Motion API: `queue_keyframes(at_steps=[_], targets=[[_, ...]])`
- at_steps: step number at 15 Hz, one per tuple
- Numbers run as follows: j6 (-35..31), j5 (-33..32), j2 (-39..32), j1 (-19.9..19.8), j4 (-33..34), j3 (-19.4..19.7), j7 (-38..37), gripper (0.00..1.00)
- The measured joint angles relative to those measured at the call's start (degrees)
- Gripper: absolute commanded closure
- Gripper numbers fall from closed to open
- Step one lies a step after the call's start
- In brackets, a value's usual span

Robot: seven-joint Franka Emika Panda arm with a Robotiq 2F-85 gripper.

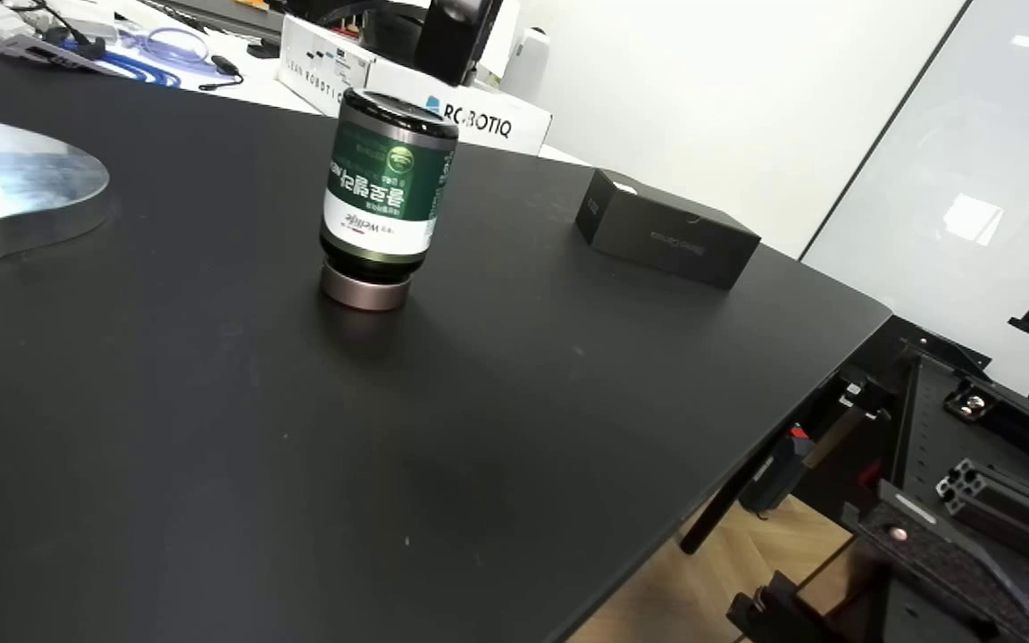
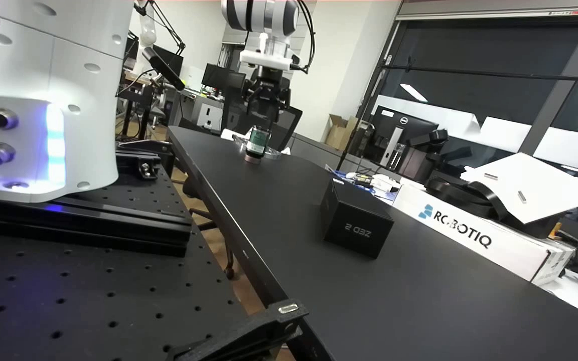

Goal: Take the bottle from the table and position it on the black box, then remove it from there and place it on the right side of the box, and finally, remove it from there and place it on the left side of the box

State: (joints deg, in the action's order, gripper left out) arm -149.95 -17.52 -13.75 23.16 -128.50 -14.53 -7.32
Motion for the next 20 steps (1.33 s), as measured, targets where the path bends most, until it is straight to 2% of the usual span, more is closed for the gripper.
queue_keyframes(at_steps=[20], targets=[[0.62, 1.83, -0.13, -0.02, 0.00, -0.22, 1.76, 0.00]])
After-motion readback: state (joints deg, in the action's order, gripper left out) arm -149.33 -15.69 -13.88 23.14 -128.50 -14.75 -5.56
